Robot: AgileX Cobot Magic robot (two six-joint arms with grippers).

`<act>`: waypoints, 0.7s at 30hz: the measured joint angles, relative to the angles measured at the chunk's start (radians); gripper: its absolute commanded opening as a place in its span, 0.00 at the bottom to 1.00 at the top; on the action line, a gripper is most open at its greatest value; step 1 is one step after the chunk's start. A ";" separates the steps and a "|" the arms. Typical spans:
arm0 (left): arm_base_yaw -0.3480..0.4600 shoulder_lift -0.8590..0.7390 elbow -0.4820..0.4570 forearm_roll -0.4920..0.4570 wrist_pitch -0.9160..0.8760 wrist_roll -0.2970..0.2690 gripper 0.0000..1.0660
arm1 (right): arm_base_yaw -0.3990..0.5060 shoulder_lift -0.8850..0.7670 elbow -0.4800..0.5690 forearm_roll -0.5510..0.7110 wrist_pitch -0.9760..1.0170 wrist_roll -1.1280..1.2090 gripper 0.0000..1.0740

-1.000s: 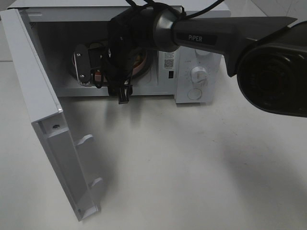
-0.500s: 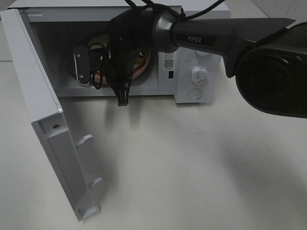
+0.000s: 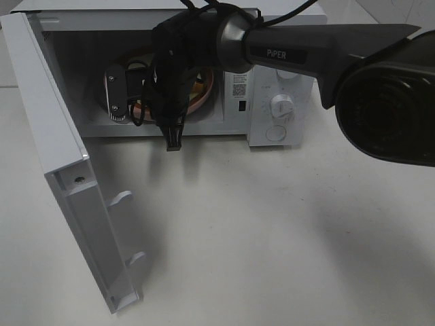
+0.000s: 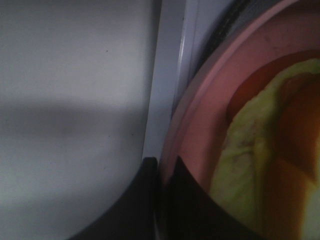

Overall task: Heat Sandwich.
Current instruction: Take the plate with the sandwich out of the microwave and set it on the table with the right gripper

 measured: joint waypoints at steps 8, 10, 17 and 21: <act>0.000 0.000 0.000 0.000 0.000 0.000 0.93 | 0.000 -0.062 0.079 0.011 0.018 -0.079 0.00; 0.000 0.000 0.000 0.000 0.000 0.000 0.93 | 0.000 -0.071 0.091 0.014 0.018 -0.088 0.00; 0.000 0.000 0.000 0.000 0.000 0.000 0.93 | 0.000 -0.144 0.196 0.019 -0.050 -0.134 0.00; 0.000 0.000 0.000 0.000 0.000 0.000 0.93 | 0.000 -0.172 0.229 0.019 -0.071 -0.134 0.00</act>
